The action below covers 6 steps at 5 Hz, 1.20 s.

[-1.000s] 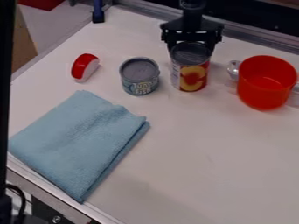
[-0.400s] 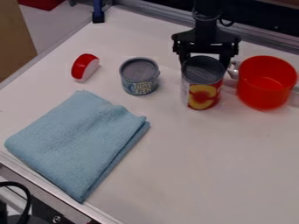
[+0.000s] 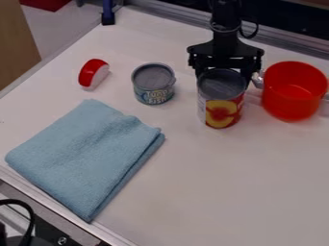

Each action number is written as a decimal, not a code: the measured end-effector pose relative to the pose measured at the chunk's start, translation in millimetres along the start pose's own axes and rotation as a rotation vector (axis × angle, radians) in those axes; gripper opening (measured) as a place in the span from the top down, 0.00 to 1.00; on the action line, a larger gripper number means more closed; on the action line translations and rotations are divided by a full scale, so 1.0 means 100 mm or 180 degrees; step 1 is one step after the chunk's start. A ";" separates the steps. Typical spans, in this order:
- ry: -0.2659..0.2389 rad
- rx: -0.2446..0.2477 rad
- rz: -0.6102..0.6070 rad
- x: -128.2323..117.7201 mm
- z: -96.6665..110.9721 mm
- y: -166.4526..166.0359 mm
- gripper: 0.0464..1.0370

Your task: Put the can at the right side of the table

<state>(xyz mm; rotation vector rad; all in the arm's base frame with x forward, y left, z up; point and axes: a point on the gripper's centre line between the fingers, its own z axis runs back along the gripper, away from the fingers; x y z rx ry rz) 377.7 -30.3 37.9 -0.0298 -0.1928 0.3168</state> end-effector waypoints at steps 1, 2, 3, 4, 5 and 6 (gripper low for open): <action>-0.0061 0.0021 -0.0135 -0.13 0.03 -0.02 0.04; -0.0055 0.0010 -0.0141 -0.23 0.07 0.03 0.04; -0.0056 -0.0004 -0.0201 -0.34 0.12 0.02 0.04; -0.0009 0.0027 -0.0299 -0.49 0.13 0.01 0.04; 0.0037 0.0036 -0.0436 -0.65 0.14 0.01 0.04; 0.0153 0.0079 -0.0567 -0.80 0.10 -0.01 0.04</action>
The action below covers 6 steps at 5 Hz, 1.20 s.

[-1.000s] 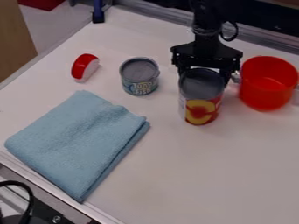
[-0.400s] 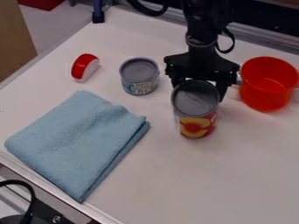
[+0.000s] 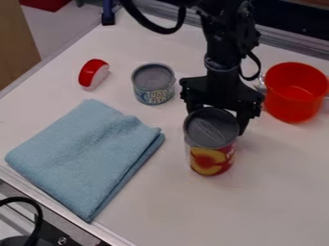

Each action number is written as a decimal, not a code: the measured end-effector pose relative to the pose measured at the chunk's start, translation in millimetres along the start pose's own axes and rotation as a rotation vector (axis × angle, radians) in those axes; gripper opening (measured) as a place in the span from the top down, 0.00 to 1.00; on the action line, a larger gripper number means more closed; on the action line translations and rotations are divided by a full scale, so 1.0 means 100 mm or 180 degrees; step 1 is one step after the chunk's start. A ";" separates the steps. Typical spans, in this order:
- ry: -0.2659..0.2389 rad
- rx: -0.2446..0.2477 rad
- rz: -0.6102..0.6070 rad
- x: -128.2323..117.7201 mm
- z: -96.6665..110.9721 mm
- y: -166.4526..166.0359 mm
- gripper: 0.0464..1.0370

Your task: Put the can at the right side of the table

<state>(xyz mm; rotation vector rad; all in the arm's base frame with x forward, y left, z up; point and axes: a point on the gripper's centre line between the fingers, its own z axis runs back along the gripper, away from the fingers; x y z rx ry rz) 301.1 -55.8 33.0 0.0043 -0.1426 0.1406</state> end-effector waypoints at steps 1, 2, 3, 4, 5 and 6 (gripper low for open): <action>-0.0006 0.0007 -0.0166 -0.18 0.03 -0.05 0.04; 0.0054 0.0012 -0.0310 -0.33 0.01 -0.11 0.04; 0.0012 -0.0018 -0.0455 -0.53 0.08 -0.19 0.04; -0.0010 -0.0058 -0.0613 -0.69 0.14 -0.28 0.04; 0.0019 -0.0054 -0.0686 -0.77 0.15 -0.38 0.04; -0.0060 -0.0029 -0.0601 -0.69 0.17 -0.39 0.04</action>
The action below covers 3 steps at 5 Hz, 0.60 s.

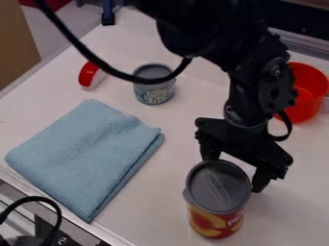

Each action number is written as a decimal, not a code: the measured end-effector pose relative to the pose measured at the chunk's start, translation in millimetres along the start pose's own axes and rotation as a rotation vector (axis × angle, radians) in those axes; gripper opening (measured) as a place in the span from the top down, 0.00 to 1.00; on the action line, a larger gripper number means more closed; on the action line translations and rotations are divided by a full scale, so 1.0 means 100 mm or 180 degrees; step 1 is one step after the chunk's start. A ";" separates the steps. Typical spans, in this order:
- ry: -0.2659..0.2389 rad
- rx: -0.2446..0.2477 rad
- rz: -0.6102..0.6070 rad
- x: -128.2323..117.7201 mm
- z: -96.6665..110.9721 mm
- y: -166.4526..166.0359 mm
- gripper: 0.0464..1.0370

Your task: Put the can at the right side of the table

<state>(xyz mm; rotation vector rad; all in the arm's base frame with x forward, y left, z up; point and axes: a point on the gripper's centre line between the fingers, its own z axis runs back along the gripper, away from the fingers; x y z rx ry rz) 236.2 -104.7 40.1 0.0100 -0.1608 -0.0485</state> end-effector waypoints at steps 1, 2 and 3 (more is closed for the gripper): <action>-0.0126 0.0010 0.0160 0.16 0.04 0.10 0.04; -0.0213 0.0061 0.0250 0.29 0.09 0.21 0.04; -0.0182 0.0154 0.0371 0.43 0.17 0.35 0.04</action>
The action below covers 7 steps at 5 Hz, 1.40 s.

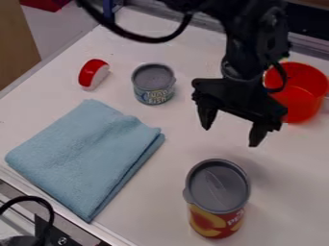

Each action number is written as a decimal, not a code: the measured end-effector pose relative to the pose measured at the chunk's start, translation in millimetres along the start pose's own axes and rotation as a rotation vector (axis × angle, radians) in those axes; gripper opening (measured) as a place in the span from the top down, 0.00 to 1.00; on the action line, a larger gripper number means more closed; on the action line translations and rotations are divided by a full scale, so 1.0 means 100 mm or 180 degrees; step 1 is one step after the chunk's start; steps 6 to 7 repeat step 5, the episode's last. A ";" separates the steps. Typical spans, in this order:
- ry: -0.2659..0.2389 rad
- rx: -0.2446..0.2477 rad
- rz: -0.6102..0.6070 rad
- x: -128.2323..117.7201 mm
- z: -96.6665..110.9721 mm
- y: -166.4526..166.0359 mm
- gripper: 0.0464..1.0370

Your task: Put the can at the right side of the table

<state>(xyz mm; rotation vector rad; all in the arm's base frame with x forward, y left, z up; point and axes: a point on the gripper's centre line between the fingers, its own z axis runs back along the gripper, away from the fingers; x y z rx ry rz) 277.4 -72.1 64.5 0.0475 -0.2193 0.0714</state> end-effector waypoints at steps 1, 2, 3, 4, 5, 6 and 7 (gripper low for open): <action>0.0073 0.0126 0.0052 0.05 0.02 0.18 0.04; 0.0155 0.0184 0.0150 0.04 0.03 0.35 0.04; 0.0203 0.0119 0.0218 0.04 0.10 0.49 0.04; 0.0154 0.0008 0.0163 0.00 0.17 0.67 0.04; 0.0244 -0.0026 0.0067 -0.03 0.19 0.99 0.04; 0.0244 -0.0026 0.0067 -0.03 0.19 0.99 0.04; 0.0244 -0.0026 0.0067 -0.03 0.19 0.99 0.04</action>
